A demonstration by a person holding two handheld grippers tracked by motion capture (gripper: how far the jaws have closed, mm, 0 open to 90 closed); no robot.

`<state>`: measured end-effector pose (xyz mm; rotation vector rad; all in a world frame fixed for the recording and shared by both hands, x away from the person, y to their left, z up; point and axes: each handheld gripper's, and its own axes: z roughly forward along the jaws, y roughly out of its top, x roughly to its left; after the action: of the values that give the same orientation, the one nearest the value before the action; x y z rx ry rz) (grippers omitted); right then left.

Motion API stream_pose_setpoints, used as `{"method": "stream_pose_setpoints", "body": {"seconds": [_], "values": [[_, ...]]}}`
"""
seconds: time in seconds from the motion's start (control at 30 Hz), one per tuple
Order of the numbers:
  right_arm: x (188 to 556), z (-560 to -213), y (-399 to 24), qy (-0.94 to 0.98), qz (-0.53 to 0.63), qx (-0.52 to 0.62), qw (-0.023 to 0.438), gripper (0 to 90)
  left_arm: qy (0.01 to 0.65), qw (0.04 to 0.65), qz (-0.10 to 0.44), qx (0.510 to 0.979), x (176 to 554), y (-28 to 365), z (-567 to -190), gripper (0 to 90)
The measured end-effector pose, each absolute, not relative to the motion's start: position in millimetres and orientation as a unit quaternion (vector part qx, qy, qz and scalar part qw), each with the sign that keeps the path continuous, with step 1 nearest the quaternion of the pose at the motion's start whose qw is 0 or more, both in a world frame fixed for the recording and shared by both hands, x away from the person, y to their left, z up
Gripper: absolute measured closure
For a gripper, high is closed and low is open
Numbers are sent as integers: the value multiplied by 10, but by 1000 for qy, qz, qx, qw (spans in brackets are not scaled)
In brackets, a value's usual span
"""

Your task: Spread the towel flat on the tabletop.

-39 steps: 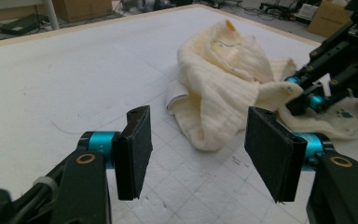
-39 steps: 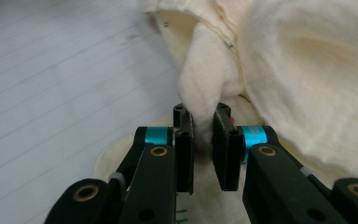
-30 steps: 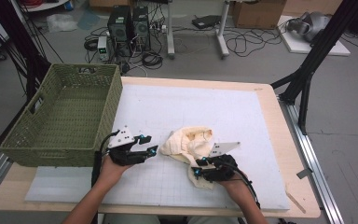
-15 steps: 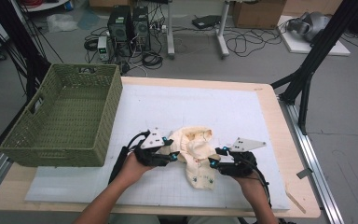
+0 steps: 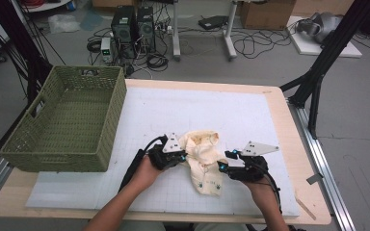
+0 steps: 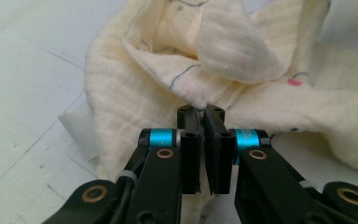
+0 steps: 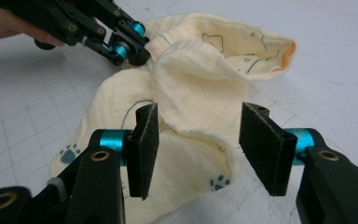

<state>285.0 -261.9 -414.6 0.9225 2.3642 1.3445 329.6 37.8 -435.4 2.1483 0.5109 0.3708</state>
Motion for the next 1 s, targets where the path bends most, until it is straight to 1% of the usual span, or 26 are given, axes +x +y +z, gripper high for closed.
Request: {"method": "stream_pose_setpoints", "body": {"seconds": [0.03,0.13,0.17,0.2,0.23,0.3,0.4,0.43,0.5,0.53,0.57,0.63,0.67,0.7,0.73,0.83,0.93,1.0], "values": [[2853,-4150,-2620,817,462,318,134,471,208,443,147,860,3296,400,-4334,853],[2859,-4164,-2613,818,456,321,137,471,226,491,122,832,3321,515,-4258,853],[2861,-4170,-2607,819,453,322,141,471,234,507,114,821,3333,564,-4231,853],[2869,-4185,-2571,821,439,329,157,470,245,523,107,810,3346,614,-4210,853],[2869,-4185,-2571,821,439,329,157,470,255,532,104,801,3361,662,-4191,853],[2892,-4223,-2454,830,425,320,165,475,272,543,104,788,3388,740,-4167,852],[2914,-4260,-2330,842,415,305,160,476,296,559,114,766,3427,813,-4146,853],[2925,-4278,-2268,850,402,296,169,477,301,558,117,765,3441,826,-4143,853],[2999,-4333,-2159,858,369,300,195,515,312,552,128,763,3460,854,-4142,854],[2999,-4333,-2159,858,369,300,195,515,318,550,133,760,3473,877,-4141,854],[3036,-4352,-2157,858,366,306,189,539,327,549,139,757,3488,904,-4142,854],[3109,-4408,-2167,862,368,310,163,623,345,549,149,746,3526,966,-4140,857],[3109,-4408,-2167,862,368,310,163,623,355,549,158,741,3549,1003,-4132,857],[3108,-4420,-2154,870,357,299,160,721,380,556,171,719,3600,1074,-4117,859],[3108,-4420,-2154,870,357,299,160,721,380,556,171,719,3600,1074,-4117,860],[3123,-4418,-2178,869,354,307,158,851,412,554,191,698,3672,1162,-4133,863],[3137,-4412,-2223,865,350,319,166,859,427,538,202,699,3715,1212,-4166,863],[3152,-4396,-2294,857,343,340,182,863,430,534,208,697,3729,1231,-4156,863]]}}
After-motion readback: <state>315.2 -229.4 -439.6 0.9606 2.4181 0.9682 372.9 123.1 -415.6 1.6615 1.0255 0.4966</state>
